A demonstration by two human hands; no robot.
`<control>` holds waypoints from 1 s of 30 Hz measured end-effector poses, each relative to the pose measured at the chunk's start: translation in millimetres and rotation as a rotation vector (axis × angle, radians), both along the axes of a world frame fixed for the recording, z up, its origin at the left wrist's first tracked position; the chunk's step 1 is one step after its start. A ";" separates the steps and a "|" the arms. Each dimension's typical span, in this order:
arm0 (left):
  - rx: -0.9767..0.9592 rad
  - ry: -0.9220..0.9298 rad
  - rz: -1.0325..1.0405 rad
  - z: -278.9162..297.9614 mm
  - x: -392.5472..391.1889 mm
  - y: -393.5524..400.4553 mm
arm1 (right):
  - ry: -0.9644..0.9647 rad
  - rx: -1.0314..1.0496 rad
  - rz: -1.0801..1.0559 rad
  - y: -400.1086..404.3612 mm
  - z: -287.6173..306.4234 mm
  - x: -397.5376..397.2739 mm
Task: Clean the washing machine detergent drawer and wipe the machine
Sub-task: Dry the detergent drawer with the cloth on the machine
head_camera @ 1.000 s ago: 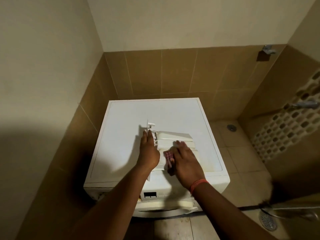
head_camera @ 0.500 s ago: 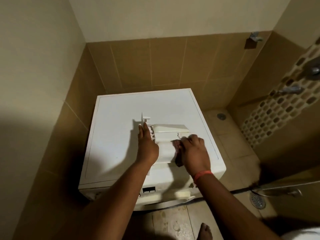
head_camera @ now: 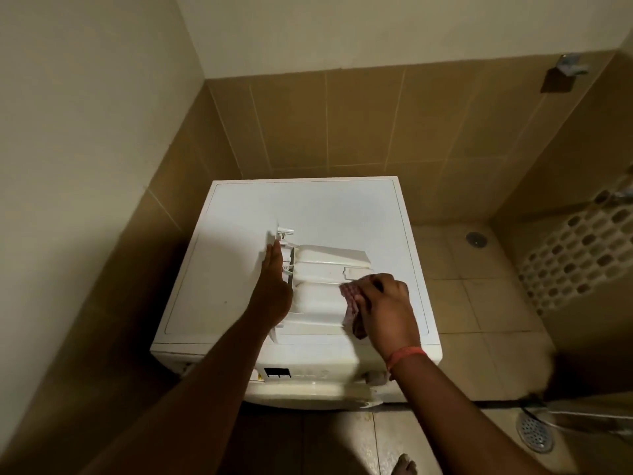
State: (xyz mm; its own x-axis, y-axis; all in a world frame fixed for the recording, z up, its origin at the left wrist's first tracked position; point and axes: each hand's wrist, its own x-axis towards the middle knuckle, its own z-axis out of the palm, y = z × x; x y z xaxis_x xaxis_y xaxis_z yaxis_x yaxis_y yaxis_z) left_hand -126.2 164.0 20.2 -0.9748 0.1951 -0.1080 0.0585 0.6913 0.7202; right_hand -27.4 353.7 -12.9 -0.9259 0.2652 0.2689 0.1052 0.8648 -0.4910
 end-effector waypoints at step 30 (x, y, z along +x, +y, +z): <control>0.166 -0.101 0.028 -2.2 -4.3 -6.1 | -0.062 0.093 -0.071 -10.1 1.9 -7.2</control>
State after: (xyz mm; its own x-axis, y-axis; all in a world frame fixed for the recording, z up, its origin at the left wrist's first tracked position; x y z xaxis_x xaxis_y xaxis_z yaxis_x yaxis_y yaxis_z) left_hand -130.5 157.9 17.9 -0.9659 0.1914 -0.1744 -0.0375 0.5630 0.8256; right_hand -34.6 343.6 -11.0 -0.9215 0.3069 0.2381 0.1950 0.8957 -0.3996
